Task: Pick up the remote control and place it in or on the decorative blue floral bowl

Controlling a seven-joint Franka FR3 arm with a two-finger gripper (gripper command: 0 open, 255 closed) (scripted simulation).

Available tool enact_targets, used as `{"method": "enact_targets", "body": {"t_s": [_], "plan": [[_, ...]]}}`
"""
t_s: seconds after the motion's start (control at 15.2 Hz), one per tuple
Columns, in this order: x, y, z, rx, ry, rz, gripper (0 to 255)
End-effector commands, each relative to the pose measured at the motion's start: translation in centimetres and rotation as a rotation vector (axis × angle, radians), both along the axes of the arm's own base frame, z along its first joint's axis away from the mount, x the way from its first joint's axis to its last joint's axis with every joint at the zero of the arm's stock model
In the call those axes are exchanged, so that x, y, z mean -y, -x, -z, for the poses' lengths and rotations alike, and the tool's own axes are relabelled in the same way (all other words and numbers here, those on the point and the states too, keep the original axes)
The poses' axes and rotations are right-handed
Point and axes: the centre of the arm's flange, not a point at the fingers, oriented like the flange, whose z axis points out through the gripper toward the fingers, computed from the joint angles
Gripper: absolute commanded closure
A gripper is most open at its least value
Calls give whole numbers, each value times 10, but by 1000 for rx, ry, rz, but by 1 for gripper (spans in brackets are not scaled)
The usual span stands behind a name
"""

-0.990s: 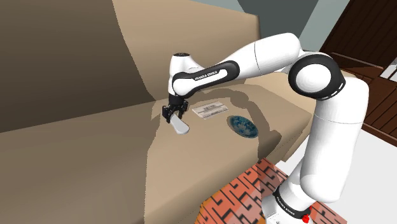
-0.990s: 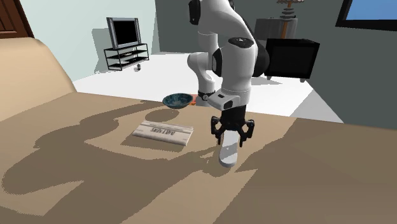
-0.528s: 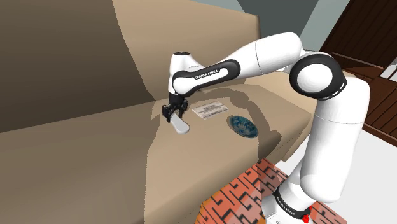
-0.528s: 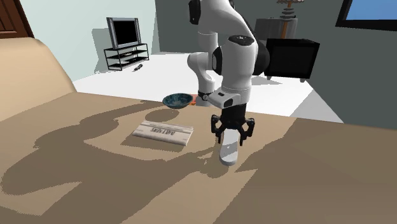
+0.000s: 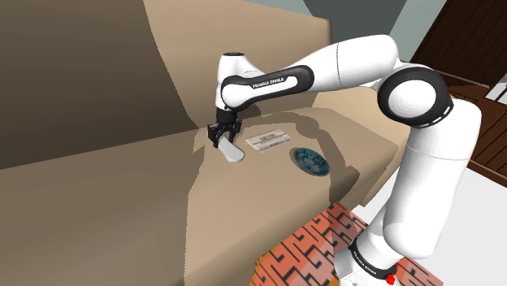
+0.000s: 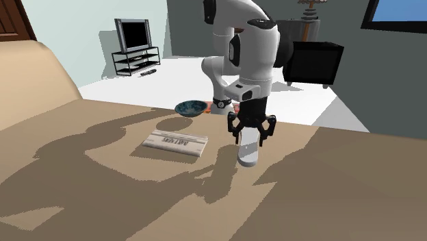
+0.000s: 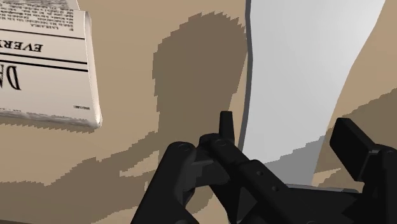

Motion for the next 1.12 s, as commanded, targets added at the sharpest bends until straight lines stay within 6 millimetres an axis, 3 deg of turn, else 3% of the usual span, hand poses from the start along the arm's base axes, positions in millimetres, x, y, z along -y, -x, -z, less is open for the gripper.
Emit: {"method": "enact_targets", "body": {"t_s": [0.0,1.06], "plan": [[1,0,-11,0,0,0,255],[1,0,-95,0,0,0,255]]}}
